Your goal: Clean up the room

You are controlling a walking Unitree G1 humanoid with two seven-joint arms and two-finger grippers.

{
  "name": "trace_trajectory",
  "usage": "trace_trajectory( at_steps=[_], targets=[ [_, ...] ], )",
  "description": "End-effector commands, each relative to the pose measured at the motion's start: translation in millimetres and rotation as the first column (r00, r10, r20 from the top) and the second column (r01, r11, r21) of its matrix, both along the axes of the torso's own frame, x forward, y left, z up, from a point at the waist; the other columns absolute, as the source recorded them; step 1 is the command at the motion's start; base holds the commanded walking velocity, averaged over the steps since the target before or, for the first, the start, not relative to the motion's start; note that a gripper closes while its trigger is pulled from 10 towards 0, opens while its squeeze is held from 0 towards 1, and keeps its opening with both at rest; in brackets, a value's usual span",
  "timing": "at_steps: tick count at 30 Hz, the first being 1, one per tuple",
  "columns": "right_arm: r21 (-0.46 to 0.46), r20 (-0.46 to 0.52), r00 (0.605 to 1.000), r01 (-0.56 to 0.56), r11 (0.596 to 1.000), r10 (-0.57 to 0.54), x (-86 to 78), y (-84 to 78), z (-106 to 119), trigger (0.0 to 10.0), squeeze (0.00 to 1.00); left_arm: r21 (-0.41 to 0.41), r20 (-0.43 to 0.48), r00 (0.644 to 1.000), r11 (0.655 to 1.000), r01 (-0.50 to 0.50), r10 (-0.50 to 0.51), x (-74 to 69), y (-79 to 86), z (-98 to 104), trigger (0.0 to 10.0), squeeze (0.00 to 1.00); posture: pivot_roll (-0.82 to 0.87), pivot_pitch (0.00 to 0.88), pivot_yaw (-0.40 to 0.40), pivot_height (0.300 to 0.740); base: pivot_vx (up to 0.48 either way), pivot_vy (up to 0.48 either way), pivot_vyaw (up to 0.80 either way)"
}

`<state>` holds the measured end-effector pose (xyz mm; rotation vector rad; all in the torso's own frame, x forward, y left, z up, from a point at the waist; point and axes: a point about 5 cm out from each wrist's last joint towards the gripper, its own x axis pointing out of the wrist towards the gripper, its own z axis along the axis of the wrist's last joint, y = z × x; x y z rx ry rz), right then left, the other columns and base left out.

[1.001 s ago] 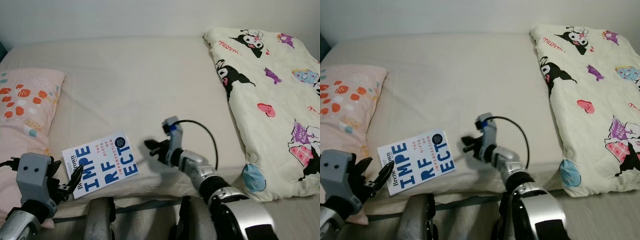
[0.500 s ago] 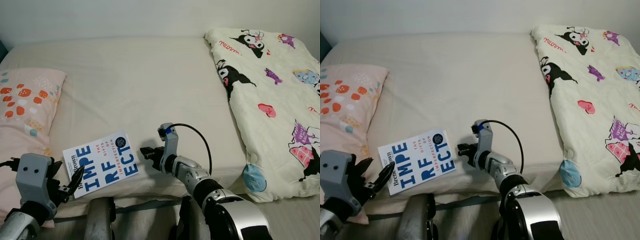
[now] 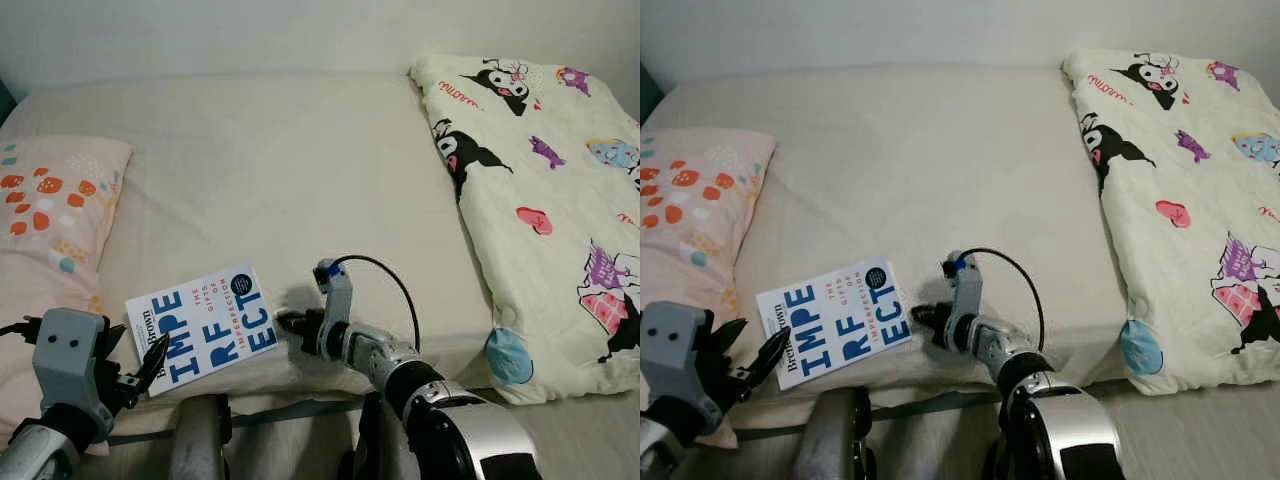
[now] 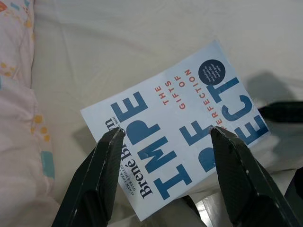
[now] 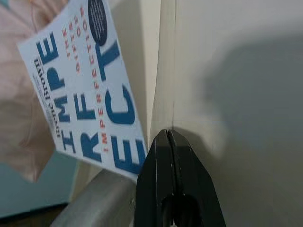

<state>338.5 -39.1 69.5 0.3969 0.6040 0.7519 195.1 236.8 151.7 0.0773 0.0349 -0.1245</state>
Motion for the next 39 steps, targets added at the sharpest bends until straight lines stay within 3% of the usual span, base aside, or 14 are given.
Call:
trace_trajectory(
  at_steps=[1,12,25,26,28,31,37,38,39],
  targets=[
    [0.01,-0.069,0.997,-0.019,1.0,0.02,-9.7,2.5,-11.5,8.6,0.0,0.007,-0.014,1.0,1.0,0.004,-0.004,-4.0,2.3,0.5,10.0,0.0,0.27,0.321,-0.109,0.591,0.0,0.0,0.0],
    [0.083,-0.097,0.995,-0.02,0.996,0.028,-9.6,6.6,-7.4,8.6,0.0,0.007,-0.018,1.0,1.0,0.001,-0.001,-4.3,3.3,0.2,10.0,0.0,0.27,0.32,-0.108,0.591,0.0,0.0,0.0],
    [0.12,-0.125,0.976,-0.164,0.979,0.179,-23.5,18.1,-13.2,9.3,0.0,0.01,-0.014,1.0,1.0,0.011,-0.011,-2.0,3.0,0.8,10.0,0.0,0.27,0.31,-0.107,0.591,0.0,0.0,0.0],
    [0.113,-0.113,0.978,-0.16,0.981,0.173,-22.4,17.3,-12.7,10.0,0.0,0.007,-0.005,1.0,1.0,0.009,-0.009,-0.4,2.8,2.2,10.0,0.0,0.26,0.308,-0.108,0.591,0.0,0.0,0.0],
    [0.122,-0.1,0.983,-0.143,0.982,0.155,-19.8,16.2,-10.3,10.0,0.0,0.002,0.005,1.0,1.0,0.006,-0.006,0.9,2.6,3.5,10.0,0.0,0.26,0.304,-0.11,0.591,0.0,0.0,0.0],
    [0.236,-0.065,0.998,-0.011,0.972,0.027,-2.9,7.1,7.6,10.0,0.0,-0.025,0.022,1.0,1.0,-0.012,0.012,2.3,1.7,5.2,10.0,0.0,0.25,0.299,-0.113,0.591,0.0,0.0,0.0],
    [0.219,0.067,0.993,0.079,0.973,-0.095,11.9,-8.1,20.8,10.0,0.0,-0.053,0.006,0.999,0.997,-0.048,0.049,3.7,-0.6,-1.9,10.0,0.0,0.22,0.278,-0.104,0.591,0.0,0.0,0.0],
    [0.176,0.165,0.975,0.121,0.977,-0.151,19.7,-20.6,29.2,10.0,0.0,-0.067,-0.014,0.995,0.993,-0.102,0.101,6.7,-0.7,-9.5,10.0,0.0,0.2,0.262,-0.098,0.591,0.0,0.0,0.0],
    [0.176,0.165,0.975,0.121,0.977,-0.151,19.7,-20.6,29.2,10.0,0.0,-0.067,-0.014,0.995,0.993,-0.102,0.101,6.7,-0.7,-9.5,10.0,0.0,0.2,0.262,-0.098,0.591,0.0,0.0,0.0]
  ],
)
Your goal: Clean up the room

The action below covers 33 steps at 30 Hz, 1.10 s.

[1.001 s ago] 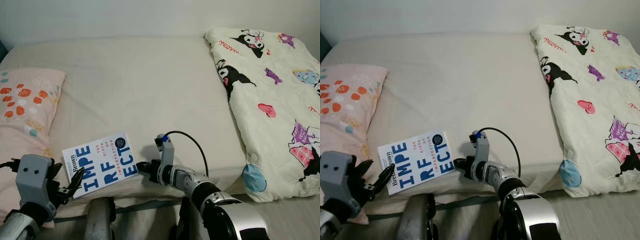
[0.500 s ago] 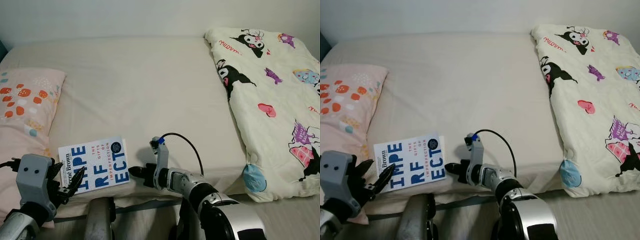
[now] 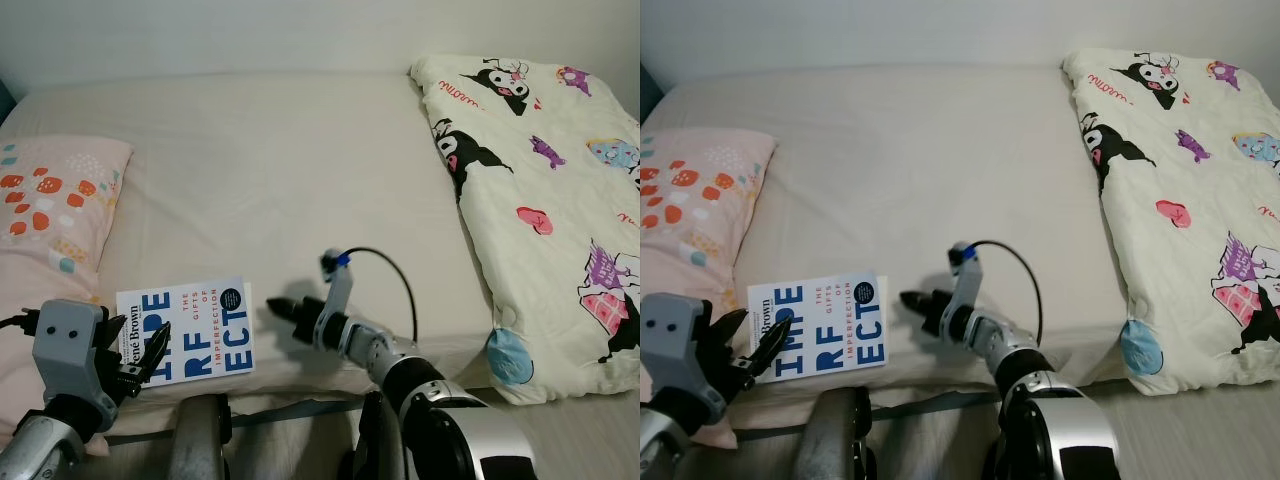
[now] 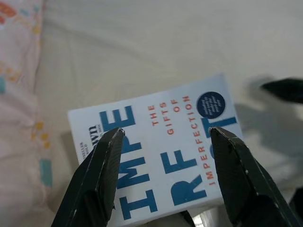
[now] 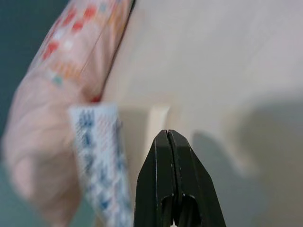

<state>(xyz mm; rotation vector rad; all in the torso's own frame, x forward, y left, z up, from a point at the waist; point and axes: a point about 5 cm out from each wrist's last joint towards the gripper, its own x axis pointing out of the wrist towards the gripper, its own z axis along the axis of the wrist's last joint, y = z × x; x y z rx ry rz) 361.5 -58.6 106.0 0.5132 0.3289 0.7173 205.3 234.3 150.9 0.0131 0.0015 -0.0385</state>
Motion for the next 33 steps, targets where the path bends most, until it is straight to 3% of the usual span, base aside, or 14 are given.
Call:
trace_trajectory(
  at_steps=[1,2,4,6,7,8,10,17,19,20,22,27,33],
  targets=[
    [-0.045,0.056,0.998,0.045,0.998,-0.042,1.2,-9.7,0.1,10.0,0.0,-0.016,-0.067,0.996,0.998,-0.067,0.066,-0.1,2.9,-15.4,10.0,0.0,0.18,0.239,-0.096,0.591,0.0,0.0,0.0],
    [-0.045,0.056,0.998,0.045,0.998,-0.042,1.2,-9.7,0.1,10.0,0.0,-0.016,-0.067,0.996,0.998,-0.067,0.066,-0.1,2.9,-15.4,10.0,0.0,0.18,0.239,-0.096,0.591,0.0,0.0,0.0],
    [-0.086,0.164,0.98,0.131,0.988,-0.116,7.9,-26.1,14.4,10.0,0.0,-0.016,-0.129,0.977,0.984,-0.175,0.171,9.3,5.7,-30.0,10.0,0.0,0.14,0.19,-0.084,0.591,0.0,0.0,0.0],
    [-0.106,0.211,0.966,0.175,0.979,-0.15,9.9,-33.7,20.8,10.0,0.0,-0.01,-0.156,0.967,0.978,-0.208,0.204,14.6,5.3,-35.4,10.0,0.0,0.14,0.183,-0.082,0.591,0.0,0.0,0.0],
    [-0.16,0.287,0.927,0.294,0.942,-0.24,11.1,-49.3,27.8,10.0,0.0,0.019,-0.203,0.95,0.971,-0.239,0.237,27.7,-0.2,-44.7,10.0,0.0,0.11,0.132,-0.065,0.591,0.0,0.0,0.0],
    [-0.16,0.287,0.927,0.294,0.942,-0.24,11.1,-49.3,27.8,10.0,0.0,0.019,-0.203,0.95,0.971,-0.239,0.237,27.7,-0.2,-44.7,10.0,0.0,0.11,0.132,-0.065,0.591,0.0,0.0,0.0],
    [-0.22,0.341,0.894,0.377,0.9,-0.291,9.5,-58.7,28.8,10.0,0.0,0.008,-0.2,0.948,0.968,-0.252,0.249,36.9,-5.1,-48.0,10.0,0.0,0.1,0.11,-0.056,0.591,0.0,0.0,0.0],
    [-0.22,0.341,0.894,0.377,0.9,-0.291,9.5,-58.7,28.8,10.0,0.0,0.008,-0.2,0.948,0.968,-0.252,0.249,36.9,-5.1,-48.0,10.0,0.0,0.1,0.11,-0.056,0.591,0.0,0.0,0.0],
    [-0.258,0.368,0.88,0.408,0.876,-0.301,7.4,-63.3,27.6,10.0,0.0,-0.004,-0.193,0.949,0.967,-0.256,0.25,41.5,-8.5,-48.9,10.0,0.0,0.08,0.087,-0.043,0.591,0.0,0.0,0.0],
    [-0.26,0.436,0.846,0.445,0.857,-0.307,-16.4,-69.9,16.2,10.0,0.0,-0.042,-0.147,0.981,0.99,-0.138,0.13,53.9,-44.4,-51.2,10.0,0.0,0.04,0.021,-0.011,0.591,0.0,0.0,0.0],
    [-0.248,0.458,0.825,0.475,0.844,-0.33,-33.5,-72.2,6.9,10.0,0.0,-0.054,-0.117,0.991,0.996,-0.069,0.063,58.6,-62.5,-50.0,10.0,0.0,0.03,0.01,-0.005,0.591,0.0,0.0,0.0],
    [-0.302,0.475,0.813,0.51,0.806,-0.336,-51.0,-75.1,-9.4,10.0,0.0,-0.046,-0.08,0.997,0.999,0.0,-0.004,59.6,-72.7,-48.3,10.0,0.0,0.02,0.004,0.001,0.591,0.0,0.0,0.0],
    [-0.323,0.48,0.798,0.547,0.773,-0.364,-60.3,-80.7,-12.5,10.0,0.0,-0.008,-0.082,0.996,0.999,0.043,-0.043,60.4,-81.4,-52.6,10.0,0.0,0.02,0.007,0.004,0.591,0.0,0.0,0.0]
  ],
)
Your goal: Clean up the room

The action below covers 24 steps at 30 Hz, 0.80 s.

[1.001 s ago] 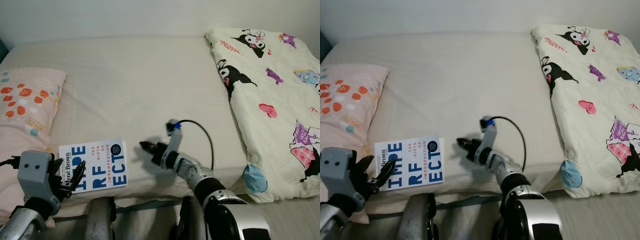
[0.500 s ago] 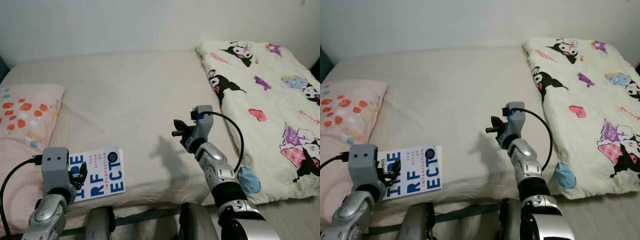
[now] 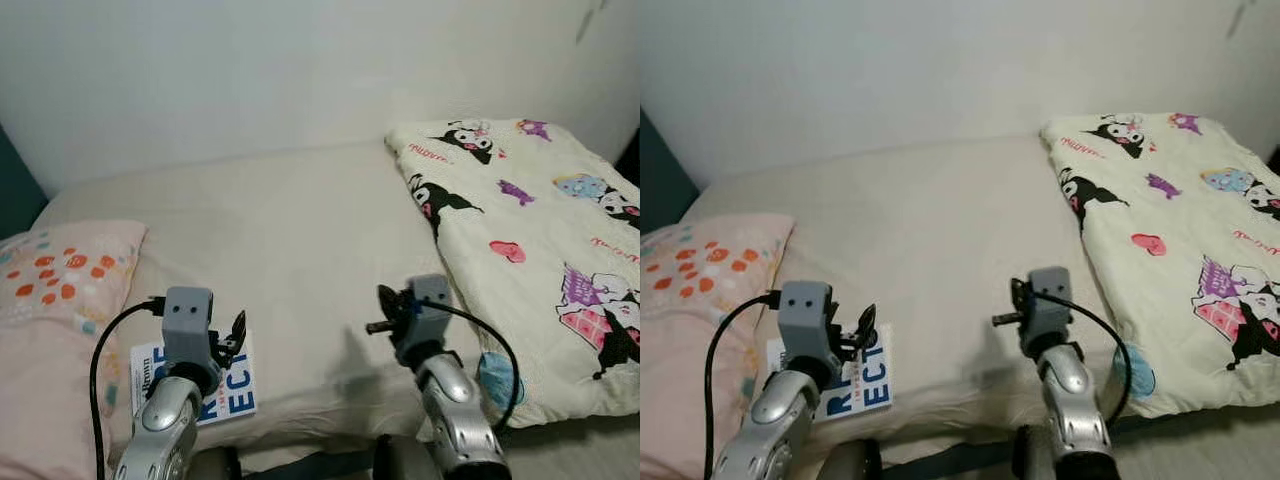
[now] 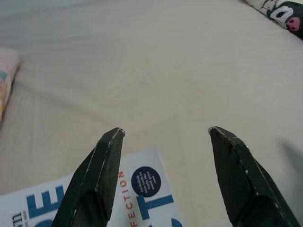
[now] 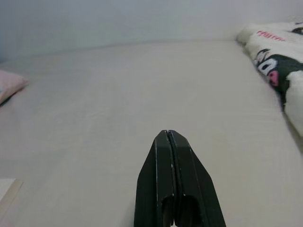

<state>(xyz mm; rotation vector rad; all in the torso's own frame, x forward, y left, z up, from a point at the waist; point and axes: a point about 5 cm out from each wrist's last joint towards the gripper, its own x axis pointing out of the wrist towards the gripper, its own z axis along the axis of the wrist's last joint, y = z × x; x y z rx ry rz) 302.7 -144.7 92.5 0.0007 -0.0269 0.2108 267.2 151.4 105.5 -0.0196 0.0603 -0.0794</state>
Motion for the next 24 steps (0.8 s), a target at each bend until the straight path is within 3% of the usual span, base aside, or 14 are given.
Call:
trace_trajectory(
  at_steps=[1,4,10,12,24],
  targets=[
    [-0.017,-0.005,1.0,0.0,1.0,0.0,-3.1,4.0,-0.5,10.0,0.0,0.022,-0.026,1.0,1.0,-0.003,0.004,-0.8,1.0,-8.8,10.0,0.0,0.02,0.006,0.004,0.591,0.0,0.0,0.0],
    [-0.009,-0.036,0.999,-0.001,1.0,0.001,-7.7,3.7,-5.6,10.0,0.0,0.065,-0.035,0.999,0.998,-0.005,0.008,0.9,0.6,-13.0,10.0,0.0,0.03,0.008,0.004,0.591,0.0,0.0,0.0],
    [0.01,-0.071,0.997,-0.033,0.999,0.034,-9.5,5.8,-11.1,10.0,0.0,0.068,-0.059,0.998,0.997,-0.034,0.038,1.5,4.8,-17.8,10.0,0.0,0.03,0.005,0.002,0.591,0.0,0.0,0.0],
    [0.057,-0.084,0.996,-0.036,0.998,0.041,-10.1,5.3,-12.7,10.0,0.0,0.081,-0.05,0.998,0.996,-0.042,0.046,2.4,7.9,-16.7,10.0,0.0,0.03,0.001,-0.001,0.591,0.0,0.0,0.0],
    [0.091,-0.132,0.99,-0.028,0.995,0.04,-11.4,6.8,-18.3,10.0,0.0,0.091,-0.037,0.998,0.994,-0.053,0.057,0.0,11.2,-18.1,10.0,0.0,0.04,0.0,-0.013,0.641,0.0,0.0,0.0]
  ],
)
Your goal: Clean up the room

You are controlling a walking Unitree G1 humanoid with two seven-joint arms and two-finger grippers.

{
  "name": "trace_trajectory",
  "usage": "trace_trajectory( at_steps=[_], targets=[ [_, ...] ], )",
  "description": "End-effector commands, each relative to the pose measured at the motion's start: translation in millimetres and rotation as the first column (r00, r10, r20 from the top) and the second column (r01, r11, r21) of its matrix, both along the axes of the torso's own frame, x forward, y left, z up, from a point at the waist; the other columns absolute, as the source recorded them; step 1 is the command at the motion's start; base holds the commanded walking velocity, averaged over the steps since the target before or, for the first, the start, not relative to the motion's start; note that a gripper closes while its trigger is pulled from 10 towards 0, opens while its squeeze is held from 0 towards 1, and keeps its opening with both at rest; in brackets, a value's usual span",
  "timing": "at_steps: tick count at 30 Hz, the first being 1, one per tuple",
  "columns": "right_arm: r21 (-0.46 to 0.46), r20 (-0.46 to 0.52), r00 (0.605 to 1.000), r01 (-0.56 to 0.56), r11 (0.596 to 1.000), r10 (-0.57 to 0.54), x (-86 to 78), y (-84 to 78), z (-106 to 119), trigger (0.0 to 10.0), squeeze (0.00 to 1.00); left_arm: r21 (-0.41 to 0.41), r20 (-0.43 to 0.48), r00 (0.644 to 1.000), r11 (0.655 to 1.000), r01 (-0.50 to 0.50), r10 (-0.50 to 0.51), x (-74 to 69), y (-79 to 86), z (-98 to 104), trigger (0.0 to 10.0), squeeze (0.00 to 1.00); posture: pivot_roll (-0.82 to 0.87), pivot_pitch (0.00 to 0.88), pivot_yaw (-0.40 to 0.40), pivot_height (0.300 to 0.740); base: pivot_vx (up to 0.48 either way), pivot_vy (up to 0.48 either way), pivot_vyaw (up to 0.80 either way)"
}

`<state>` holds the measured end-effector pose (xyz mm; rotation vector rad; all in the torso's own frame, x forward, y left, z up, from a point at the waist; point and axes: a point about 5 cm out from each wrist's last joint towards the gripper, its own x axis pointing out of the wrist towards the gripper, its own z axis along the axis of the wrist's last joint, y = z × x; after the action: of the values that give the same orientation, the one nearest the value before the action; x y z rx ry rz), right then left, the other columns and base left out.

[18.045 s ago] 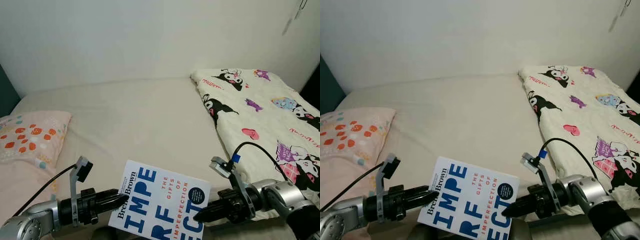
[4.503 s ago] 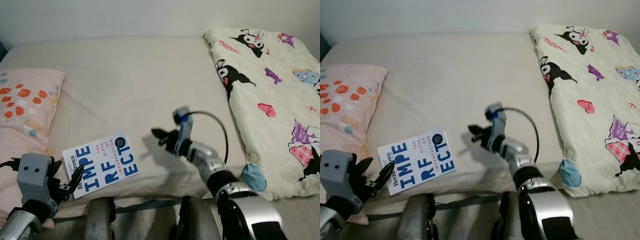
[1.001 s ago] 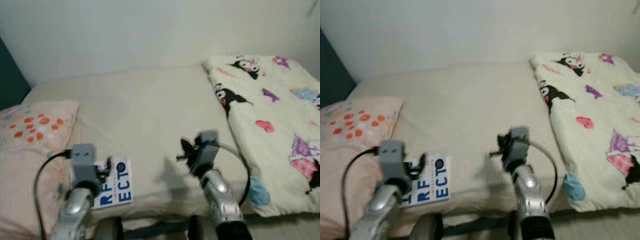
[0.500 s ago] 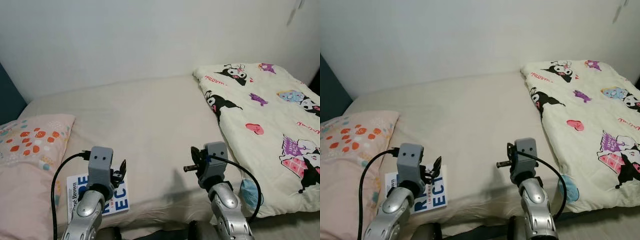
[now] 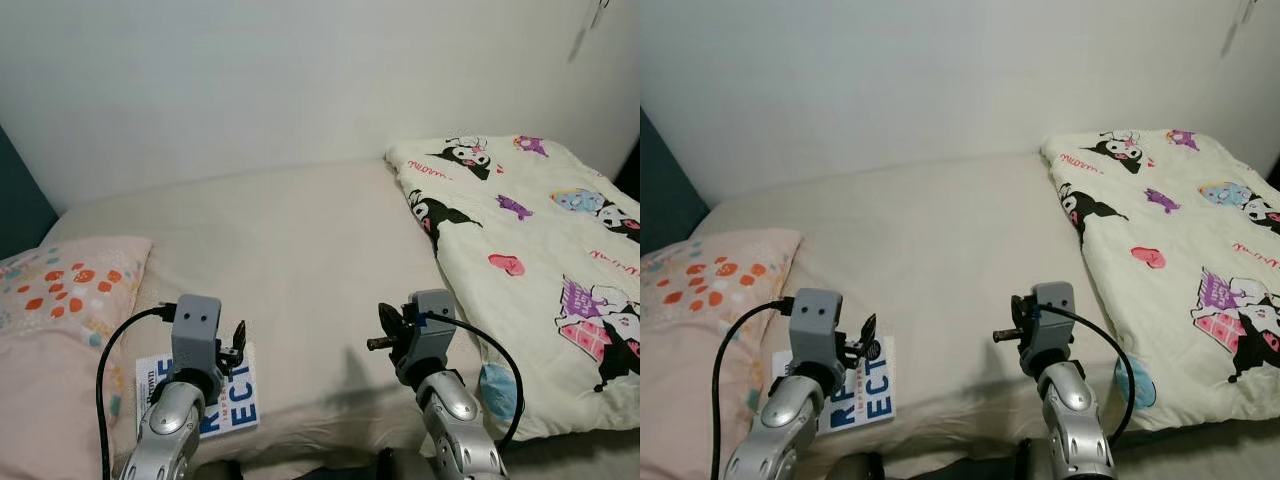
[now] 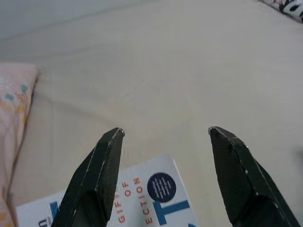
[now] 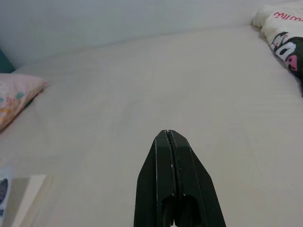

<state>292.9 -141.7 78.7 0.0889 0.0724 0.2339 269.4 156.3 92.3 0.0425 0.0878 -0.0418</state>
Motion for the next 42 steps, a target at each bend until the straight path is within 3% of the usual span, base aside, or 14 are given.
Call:
trace_trajectory(
  at_steps=[1,22,28,36,42],
  targets=[
    [0.014,-0.031,0.999,-0.018,1.0,0.018,-1.4,5.0,-4.8,10.0,0.0,0.025,-0.013,1.0,0.999,-0.023,0.023,-2.2,6.3,-4.9,10.0,0.0,0.05,0.0,-0.016,0.651,0.0,0.0,0.0],
    [0.024,-0.051,0.997,-0.048,0.999,0.049,-2.0,8.5,-5.6,10.0,0.0,0.001,0.002,1.0,1.0,-0.03,0.03,-5.4,12.7,-3.8,10.0,0.0,0.05,0.008,-0.024,0.74,0.0,0.0,0.0],
    [0.067,-0.051,0.997,-0.053,0.996,0.057,-3.5,12.3,-6.6,10.0,0.0,0.004,-0.004,1.0,1.0,-0.031,0.031,-7.5,14.6,-6.6,10.0,0.0,0.05,0.015,-0.023,0.74,0.0,0.0,0.0],
    [0.121,-0.139,0.983,-0.103,0.987,0.12,-8.6,21.4,-19.4,10.0,0.0,0.0,-0.035,0.999,0.999,-0.035,0.035,-12.3,17.3,-17.5,10.0,0.0,0.05,0.014,-0.024,0.74,0.0,0.0,0.0],
    [0.074,-0.229,0.965,-0.117,0.99,0.131,-12.1,26.2,-38.7,10.0,0.0,0.038,-0.077,0.997,0.999,-0.014,0.017,-17.6,18.1,-30.0,10.0,0.0,0.06,0.011,-0.022,0.74,0.0,0.0,0.0]
  ],
)
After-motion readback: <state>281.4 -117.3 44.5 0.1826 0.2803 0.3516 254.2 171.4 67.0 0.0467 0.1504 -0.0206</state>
